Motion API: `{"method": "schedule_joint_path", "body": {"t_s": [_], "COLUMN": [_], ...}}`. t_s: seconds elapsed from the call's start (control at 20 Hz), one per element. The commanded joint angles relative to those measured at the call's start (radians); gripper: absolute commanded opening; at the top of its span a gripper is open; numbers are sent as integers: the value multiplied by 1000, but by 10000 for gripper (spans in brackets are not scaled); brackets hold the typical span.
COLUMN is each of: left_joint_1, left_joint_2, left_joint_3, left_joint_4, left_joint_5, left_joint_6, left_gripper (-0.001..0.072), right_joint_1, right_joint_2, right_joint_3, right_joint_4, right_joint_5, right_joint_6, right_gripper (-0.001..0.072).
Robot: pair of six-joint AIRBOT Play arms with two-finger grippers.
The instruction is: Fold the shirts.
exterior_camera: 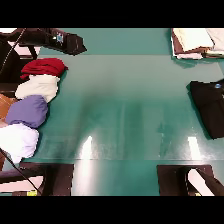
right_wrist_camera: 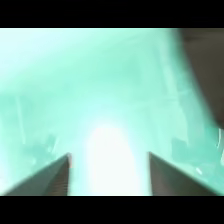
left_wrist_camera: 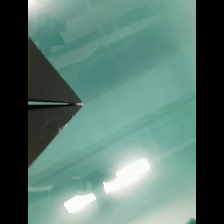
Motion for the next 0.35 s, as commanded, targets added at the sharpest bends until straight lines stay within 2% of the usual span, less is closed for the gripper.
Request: {"method": "schedule_joint_path", "body": {"t_s": [0.0, 0.05, 0.3], "left_joint_1": [0, 0, 0], "left_joint_2": [0, 0, 0], "left_joint_3": [0, 0, 0], "left_joint_4": [-1, 0, -1], "left_joint_5": [16, 16, 16], "left_joint_6": [0, 0, 0], "left_gripper": [23, 23, 23], "right_joint_1": [208, 245, 307], "right_joint_2": [7, 7, 7], "right_joint_3": [2, 2, 2], "right_joint_4": [0, 1, 2], "right_joint_5": [-56, -71, -72], "right_joint_6": [1, 1, 1], "right_gripper": [104, 16, 15]}}
